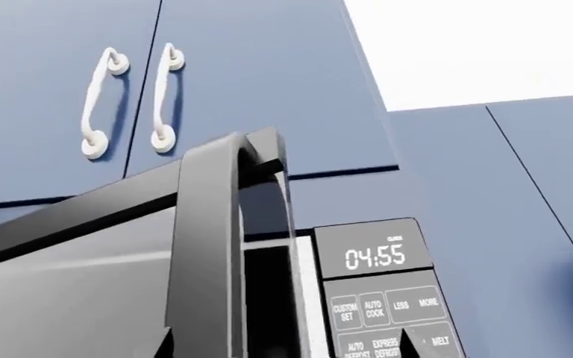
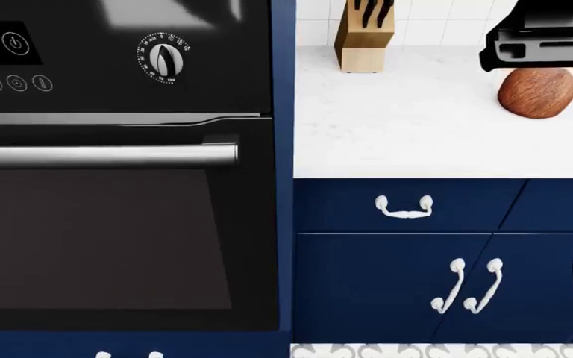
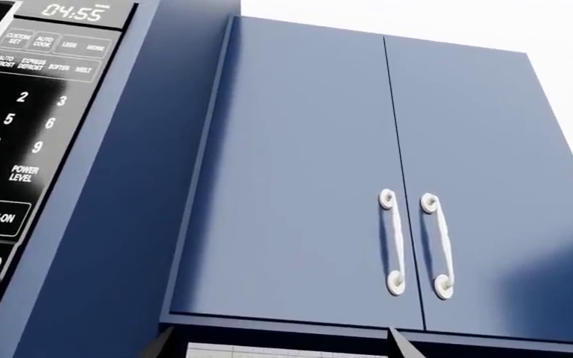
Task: Open the microwave door
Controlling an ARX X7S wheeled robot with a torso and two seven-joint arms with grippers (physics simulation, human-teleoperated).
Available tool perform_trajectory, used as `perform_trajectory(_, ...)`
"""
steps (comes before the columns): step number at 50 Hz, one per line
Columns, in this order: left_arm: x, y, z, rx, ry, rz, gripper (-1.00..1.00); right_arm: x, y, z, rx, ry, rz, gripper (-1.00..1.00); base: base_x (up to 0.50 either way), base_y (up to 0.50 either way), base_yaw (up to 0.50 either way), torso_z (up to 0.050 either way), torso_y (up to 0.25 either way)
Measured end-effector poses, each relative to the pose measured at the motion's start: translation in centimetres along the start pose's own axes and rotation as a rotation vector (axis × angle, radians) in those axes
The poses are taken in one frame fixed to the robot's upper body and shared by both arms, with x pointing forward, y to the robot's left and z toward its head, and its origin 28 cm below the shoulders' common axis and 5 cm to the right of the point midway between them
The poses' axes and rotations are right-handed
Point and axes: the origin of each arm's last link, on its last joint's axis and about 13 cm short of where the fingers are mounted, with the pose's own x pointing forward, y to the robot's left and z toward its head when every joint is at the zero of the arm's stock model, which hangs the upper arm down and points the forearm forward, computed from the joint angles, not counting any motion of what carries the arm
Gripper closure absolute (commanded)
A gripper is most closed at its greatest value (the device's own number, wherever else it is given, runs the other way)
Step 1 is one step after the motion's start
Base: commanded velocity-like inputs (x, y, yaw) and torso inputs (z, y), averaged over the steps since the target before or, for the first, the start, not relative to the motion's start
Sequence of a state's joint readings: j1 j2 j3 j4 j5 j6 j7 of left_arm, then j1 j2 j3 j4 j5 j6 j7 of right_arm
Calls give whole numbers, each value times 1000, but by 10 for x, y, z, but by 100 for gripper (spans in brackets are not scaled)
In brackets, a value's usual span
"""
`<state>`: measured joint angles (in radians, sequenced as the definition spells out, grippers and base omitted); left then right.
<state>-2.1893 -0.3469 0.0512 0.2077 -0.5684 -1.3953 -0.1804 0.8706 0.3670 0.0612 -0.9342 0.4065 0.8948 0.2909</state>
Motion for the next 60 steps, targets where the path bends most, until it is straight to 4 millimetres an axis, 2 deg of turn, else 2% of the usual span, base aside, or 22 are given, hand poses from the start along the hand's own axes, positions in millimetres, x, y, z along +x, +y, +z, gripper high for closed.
perform_trajectory(18, -5, -5, 12, 14, -81, -31, -100, -1, 1, 0, 1, 1, 1, -100, 0, 0, 0, 0, 0)
perform_trajectory(33, -7, -29, 12, -5, -91, -158, -100, -2, -1, -1, 3, 2, -6, -100, 0, 0, 0, 0, 0)
perform_trajectory(46, -2, -51, -1, -11, -47, -272, -100, -3, -3, -1, 7, 1, -13, -100, 0, 0, 0, 0, 0)
perform_trajectory(60, 15, -74, -25, -40, 41, -346, -100, -3, -5, -1, 6, 1, -20, -100, 0, 0, 0, 0, 0)
